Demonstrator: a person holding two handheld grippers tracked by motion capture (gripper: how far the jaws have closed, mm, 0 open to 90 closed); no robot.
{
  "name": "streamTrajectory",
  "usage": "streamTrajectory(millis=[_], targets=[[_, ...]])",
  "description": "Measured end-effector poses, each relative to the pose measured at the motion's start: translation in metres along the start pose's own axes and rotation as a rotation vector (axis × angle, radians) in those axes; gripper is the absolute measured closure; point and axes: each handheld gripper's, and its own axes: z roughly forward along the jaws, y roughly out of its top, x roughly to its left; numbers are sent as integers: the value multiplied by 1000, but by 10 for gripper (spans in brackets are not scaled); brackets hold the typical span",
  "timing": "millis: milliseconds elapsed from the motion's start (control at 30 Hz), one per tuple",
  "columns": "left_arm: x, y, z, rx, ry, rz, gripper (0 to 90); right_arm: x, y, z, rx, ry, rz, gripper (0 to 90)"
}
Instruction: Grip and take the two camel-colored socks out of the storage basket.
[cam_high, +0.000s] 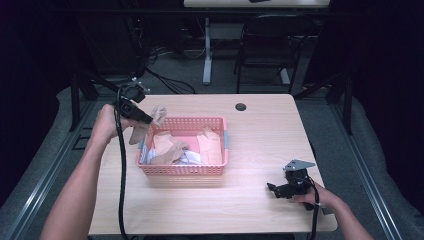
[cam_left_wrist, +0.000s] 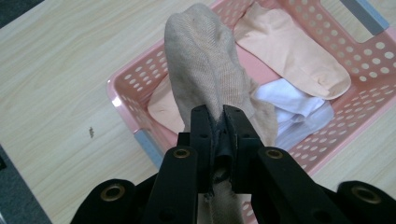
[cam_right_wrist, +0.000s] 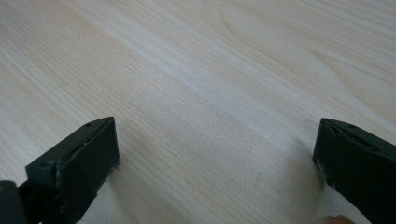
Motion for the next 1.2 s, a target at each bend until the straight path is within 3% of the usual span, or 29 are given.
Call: streamTrajectory(millis=[800, 967, 1200], targets=[[39, -39, -34, -10, 53, -94, 831, 0, 0, 0, -3, 1, 3, 0], [45, -47, -34, 0, 62, -110, 831, 0, 0, 0, -4, 1, 3, 0], [59, -65, -29, 17, 66, -161, 831, 0, 0, 0, -3, 1, 3, 0]])
